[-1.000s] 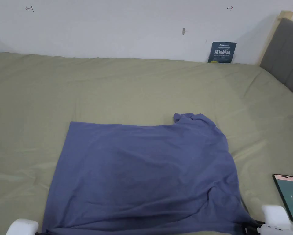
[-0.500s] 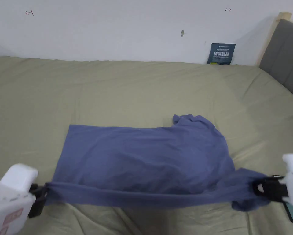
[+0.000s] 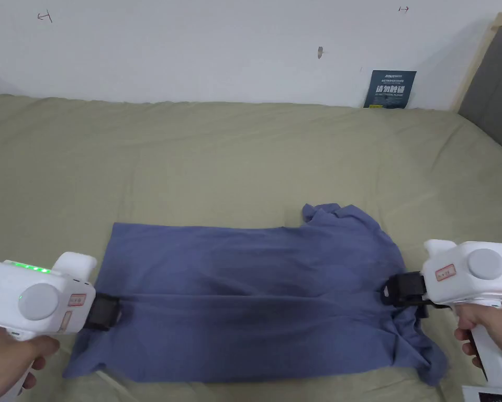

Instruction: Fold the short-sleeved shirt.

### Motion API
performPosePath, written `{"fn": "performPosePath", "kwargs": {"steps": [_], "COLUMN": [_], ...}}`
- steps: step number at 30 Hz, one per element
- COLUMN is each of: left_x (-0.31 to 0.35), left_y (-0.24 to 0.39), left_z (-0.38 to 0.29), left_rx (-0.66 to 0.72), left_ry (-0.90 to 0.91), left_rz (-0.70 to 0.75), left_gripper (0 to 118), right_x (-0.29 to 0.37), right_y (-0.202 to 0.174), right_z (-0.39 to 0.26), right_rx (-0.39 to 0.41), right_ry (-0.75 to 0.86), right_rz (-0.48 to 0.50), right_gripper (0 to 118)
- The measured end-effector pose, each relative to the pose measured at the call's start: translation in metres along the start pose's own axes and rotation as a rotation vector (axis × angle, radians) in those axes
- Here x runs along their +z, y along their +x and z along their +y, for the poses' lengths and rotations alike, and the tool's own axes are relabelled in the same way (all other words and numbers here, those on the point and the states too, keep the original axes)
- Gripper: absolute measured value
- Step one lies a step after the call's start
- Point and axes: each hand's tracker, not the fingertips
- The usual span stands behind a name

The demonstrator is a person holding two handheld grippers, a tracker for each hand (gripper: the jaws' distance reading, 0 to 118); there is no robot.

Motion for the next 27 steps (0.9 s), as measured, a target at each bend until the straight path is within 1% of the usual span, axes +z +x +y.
{"fn": "performPosePath", "kwargs": {"steps": [1,2,3,5,6,7,8,9,10,11,12,13,14,15,16,17,19,21,24,25,26,27], "left_x": [0.011,0.028,0.042,0.077,0.086,0.098,0.108,0.117,0.121,0.126,0.131,0.131,0.130,0.128,0.126,0.122,0.112,0.099,0.070,0.059,0.048,0.039], "left_y": [0.000,-0.001,0.001,0.011,0.015,0.022,0.029,0.037,0.046,0.049,0.049,0.048,0.050,0.051,0.047,0.043,0.041,0.032,0.021,0.018,0.018,0.017], "left_z": [-0.009,-0.019,-0.030,-0.067,-0.086,-0.111,-0.133,-0.155,-0.172,-0.187,-0.196,-0.204,-0.209,-0.215,-0.219,-0.220,-0.209,-0.198,-0.175,-0.167,-0.158,-0.151], "left_rx": [-0.009,-0.020,-0.022,-0.020,-0.011,-0.003,-0.019,-0.032,-0.027,-0.001,0.039,0.087,0.109,0.081,0.089,0.099,0.092,0.094,0.107,0.094,0.060,0.031], "left_ry": [0.015,0.095,0.130,0.254,0.336,0.444,0.523,0.550,0.567,0.541,0.536,0.500,0.448,0.414,0.421,0.404,0.366,0.359,0.319,0.315,0.296,0.272], "left_rz": [0.002,0.013,0.022,0.091,0.143,0.197,0.223,0.253,0.257,0.233,0.179,0.130,0.154,0.124,0.132,0.109,0.110,0.116,0.075,0.073,0.066,0.088], "left_gripper": [112,111,111,111,111,110,108,102,102,97,80,17,0,0,0,0,0,0,0,10,42,88], "right_x": [0.012,0.030,0.043,0.076,0.090,0.102,0.113,0.121,0.125,0.120,0.120,0.120,0.121,0.120,0.120,0.121,0.121,0.120,0.118,0.118,0.118,0.119], "right_y": [-0.001,-0.004,-0.006,-0.022,-0.030,-0.039,-0.049,-0.060,-0.070,-0.076,-0.083,-0.088,-0.090,-0.096,-0.101,-0.106,-0.111,-0.111,-0.108,-0.105,-0.102,-0.101], "right_z": [-0.007,-0.016,-0.025,-0.061,-0.080,-0.104,-0.129,-0.153,-0.174,-0.195,-0.211,-0.227,-0.239,-0.246,-0.256,-0.263,-0.272,-0.276,-0.276,-0.274,-0.272,-0.270], "right_rx": [0.018,0.030,0.039,0.045,0.051,0.061,0.069,0.091,0.118,0.138,0.138,0.120,0.084,0.054,0.046,0.060,0.066,0.067,0.069,0.069,0.065,0.058], "right_ry": [0.040,0.108,0.141,0.231,0.262,0.335,0.409,0.463,0.507,0.540,0.558,0.560,0.554,0.542,0.539,0.541,0.538,0.517,0.491,0.487,0.483,0.480], "right_rz": [-0.005,0.001,0.015,0.011,0.026,0.069,0.104,0.089,0.041,-0.020,-0.047,-0.015,0.065,0.081,0.069,0.053,0.048,0.043,0.032,0.022,0.017,0.010], "right_gripper": [116,116,116,116,113,101,80,52,52,41,23,10,10,9,8,8,8,8,8,8,8,8]}}
